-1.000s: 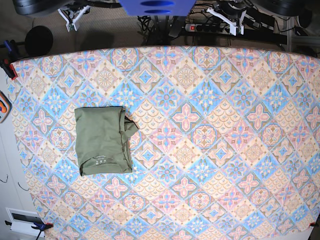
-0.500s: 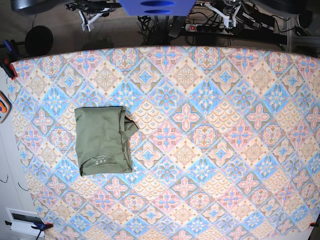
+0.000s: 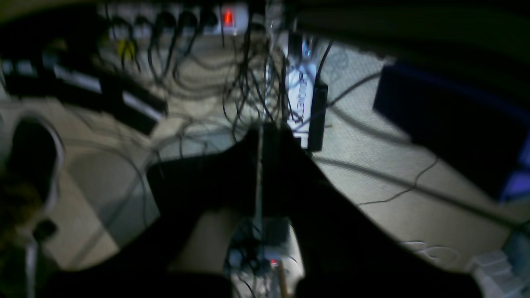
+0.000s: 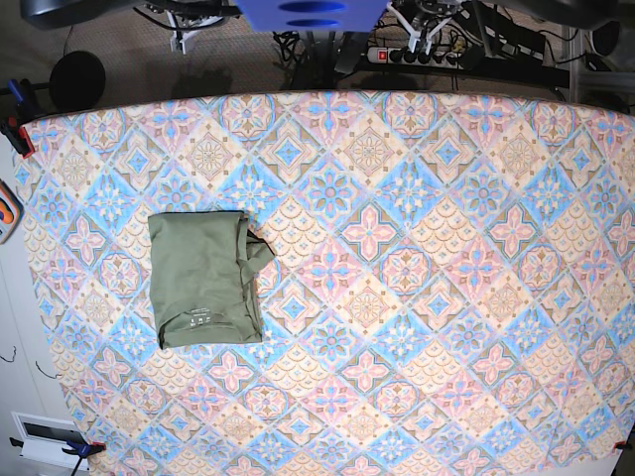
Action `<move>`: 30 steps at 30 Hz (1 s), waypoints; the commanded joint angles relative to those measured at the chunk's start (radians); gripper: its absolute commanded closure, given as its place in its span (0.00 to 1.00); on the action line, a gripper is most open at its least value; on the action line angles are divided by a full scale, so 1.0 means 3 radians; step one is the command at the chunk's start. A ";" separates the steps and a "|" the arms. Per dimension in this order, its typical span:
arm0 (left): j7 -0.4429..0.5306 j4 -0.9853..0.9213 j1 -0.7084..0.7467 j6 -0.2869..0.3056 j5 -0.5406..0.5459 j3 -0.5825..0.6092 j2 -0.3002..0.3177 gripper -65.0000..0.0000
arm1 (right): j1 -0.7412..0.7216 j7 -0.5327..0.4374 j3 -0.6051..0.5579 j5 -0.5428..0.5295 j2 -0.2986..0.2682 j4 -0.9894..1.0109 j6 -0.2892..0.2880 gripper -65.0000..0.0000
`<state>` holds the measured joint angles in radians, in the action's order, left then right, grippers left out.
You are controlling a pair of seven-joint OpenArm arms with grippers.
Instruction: Layout the t-shirt on the table in an organized manner, then fold the t-shirt properly
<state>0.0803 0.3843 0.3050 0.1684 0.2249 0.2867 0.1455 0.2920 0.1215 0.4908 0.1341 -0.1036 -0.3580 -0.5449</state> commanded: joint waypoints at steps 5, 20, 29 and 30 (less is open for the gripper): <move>0.0108 -0.0143 -0.0063 0.0009 0.0005 0.0157 -0.0012 0.99 | -0.0020 -0.0157 0.0003 -0.0005 0.0128 0.0147 0.0239 0.98; 0.0113 -0.0123 -0.0088 0.0009 0.0025 0.0167 -0.0022 0.98 | -0.0158 -0.0167 0.0008 -0.0005 0.0343 0.0188 0.0750 0.98; 0.0113 -0.0123 -0.0109 0.0009 0.0030 0.0162 -0.0022 0.98 | -0.0173 -0.0152 0.0008 -0.0005 0.0327 0.0188 0.0750 0.98; 0.0118 -0.0123 -0.0134 0.0009 0.0030 0.0162 -0.0022 0.98 | -0.0188 -0.0152 0.0008 -0.0005 0.0327 0.0188 0.0750 0.98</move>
<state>0.1055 0.3439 0.2646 0.1688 0.2321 0.3363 0.1352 0.2386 0.0872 0.4915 0.1333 -0.0029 -0.2989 -0.3122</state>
